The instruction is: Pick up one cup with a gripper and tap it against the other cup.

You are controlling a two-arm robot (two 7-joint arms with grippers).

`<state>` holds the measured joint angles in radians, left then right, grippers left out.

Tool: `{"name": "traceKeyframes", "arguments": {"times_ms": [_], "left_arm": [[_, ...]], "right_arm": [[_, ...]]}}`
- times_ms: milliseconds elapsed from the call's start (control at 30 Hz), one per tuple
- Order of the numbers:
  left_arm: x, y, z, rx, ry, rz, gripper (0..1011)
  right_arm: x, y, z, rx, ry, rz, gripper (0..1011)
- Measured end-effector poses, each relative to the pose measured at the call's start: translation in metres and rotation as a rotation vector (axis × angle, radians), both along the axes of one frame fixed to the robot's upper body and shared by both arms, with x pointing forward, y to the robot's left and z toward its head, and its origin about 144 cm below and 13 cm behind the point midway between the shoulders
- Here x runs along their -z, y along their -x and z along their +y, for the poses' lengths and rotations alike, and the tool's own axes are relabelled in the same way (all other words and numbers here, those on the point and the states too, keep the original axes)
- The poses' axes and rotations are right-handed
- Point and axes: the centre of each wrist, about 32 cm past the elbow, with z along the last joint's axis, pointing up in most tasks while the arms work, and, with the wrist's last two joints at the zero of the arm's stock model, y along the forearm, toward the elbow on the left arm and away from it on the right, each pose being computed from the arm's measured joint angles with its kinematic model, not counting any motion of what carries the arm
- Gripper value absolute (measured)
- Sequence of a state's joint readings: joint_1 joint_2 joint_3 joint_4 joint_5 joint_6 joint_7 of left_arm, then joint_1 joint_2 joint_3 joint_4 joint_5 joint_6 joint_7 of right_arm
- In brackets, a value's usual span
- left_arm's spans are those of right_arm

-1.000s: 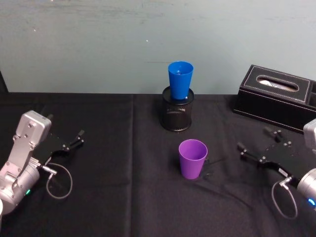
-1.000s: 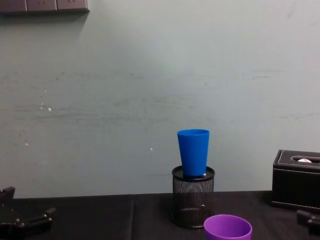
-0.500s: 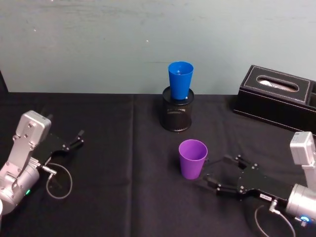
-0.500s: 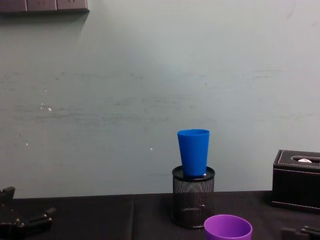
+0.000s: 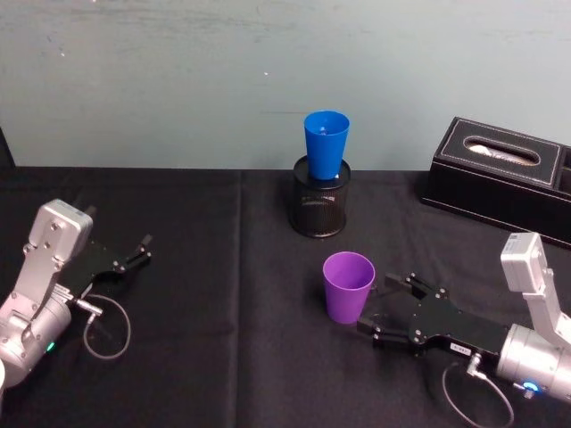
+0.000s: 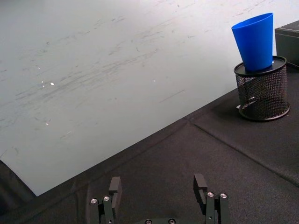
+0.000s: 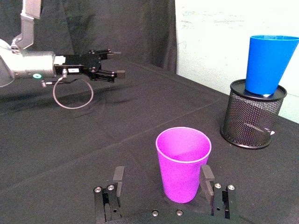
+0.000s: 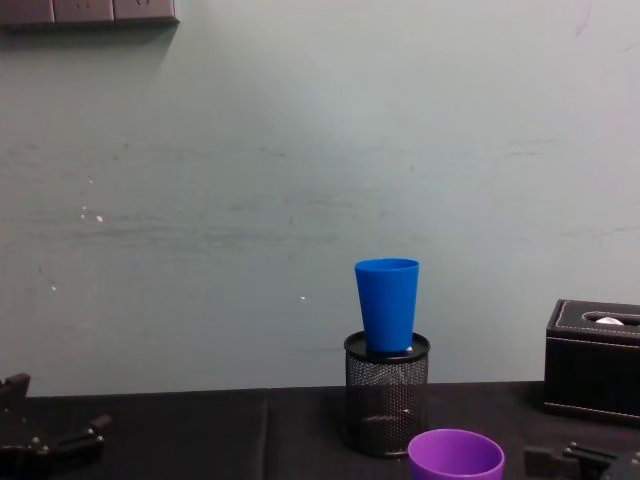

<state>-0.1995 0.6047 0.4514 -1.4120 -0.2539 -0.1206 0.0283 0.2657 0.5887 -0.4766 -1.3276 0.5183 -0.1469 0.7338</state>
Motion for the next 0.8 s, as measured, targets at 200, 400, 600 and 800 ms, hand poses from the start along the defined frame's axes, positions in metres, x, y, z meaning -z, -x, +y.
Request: {"name": "traceKeyframes", "arguments": {"times_ms": [200, 400, 600, 800], "left_arm": [[0.000, 0.000, 0.000, 0.000, 0.000, 0.000, 1011], [0.000, 0.000, 0.000, 0.000, 0.000, 0.000, 1011], [0.000, 0.000, 0.000, 0.000, 0.000, 0.000, 1012], [0.000, 0.000, 0.000, 0.000, 0.000, 0.000, 1011]], "right_arm": [[0.002, -0.005, 0.003, 0.017, 0.002, -0.003, 1003], [0.005, -0.009, 0.008, 0.025, 0.007, -0.040, 1003], [0.006, -0.014, 0.015, 0.028, 0.007, -0.061, 1003], [0.008, -0.019, 0.022, 0.033, 0.007, -0.065, 1003]]}}
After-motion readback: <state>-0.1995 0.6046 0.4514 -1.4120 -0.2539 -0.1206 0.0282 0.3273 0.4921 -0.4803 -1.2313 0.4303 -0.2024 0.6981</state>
